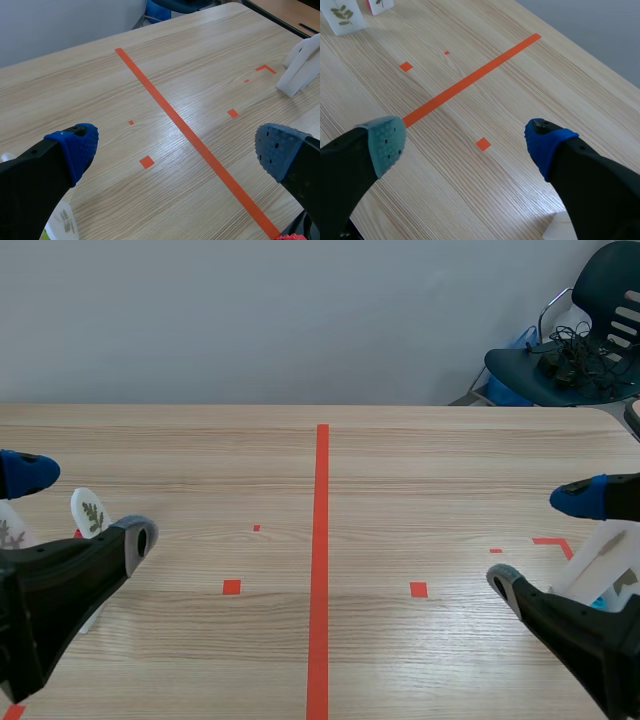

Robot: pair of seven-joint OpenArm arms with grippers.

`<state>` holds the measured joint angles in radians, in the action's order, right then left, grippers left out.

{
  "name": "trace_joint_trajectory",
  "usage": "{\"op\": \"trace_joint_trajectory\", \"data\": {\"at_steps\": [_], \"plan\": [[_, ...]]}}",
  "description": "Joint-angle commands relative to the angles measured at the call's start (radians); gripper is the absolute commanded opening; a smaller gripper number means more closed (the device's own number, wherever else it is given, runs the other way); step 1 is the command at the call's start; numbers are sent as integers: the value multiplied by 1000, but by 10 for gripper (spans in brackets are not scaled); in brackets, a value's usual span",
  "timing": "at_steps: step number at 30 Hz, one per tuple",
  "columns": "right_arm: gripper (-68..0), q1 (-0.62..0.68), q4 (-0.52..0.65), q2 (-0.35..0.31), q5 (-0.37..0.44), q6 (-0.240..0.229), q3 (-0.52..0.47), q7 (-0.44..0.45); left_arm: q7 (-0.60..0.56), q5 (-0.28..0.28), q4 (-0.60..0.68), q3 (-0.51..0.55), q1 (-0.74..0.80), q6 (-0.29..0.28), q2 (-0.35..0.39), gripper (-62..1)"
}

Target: Do the leaf sorting experiment

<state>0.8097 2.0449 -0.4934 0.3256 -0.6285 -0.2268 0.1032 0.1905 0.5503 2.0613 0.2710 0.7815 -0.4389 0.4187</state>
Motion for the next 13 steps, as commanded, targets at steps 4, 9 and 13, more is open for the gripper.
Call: {"op": "trace_joint_trajectory", "data": {"at_steps": [4,9,13], "plan": [[4,-10,24,-10,15,0,-7,-11,-13,8,15,0,-3,1,0,14],[4,-10,24,-10,15,0,-7,-11,-12,8,15,-1,-3,1,0,14],[4,-15,24,-11,19,-1,-7,-11,-10,8,14,-1,-3,1,0,14]]}}
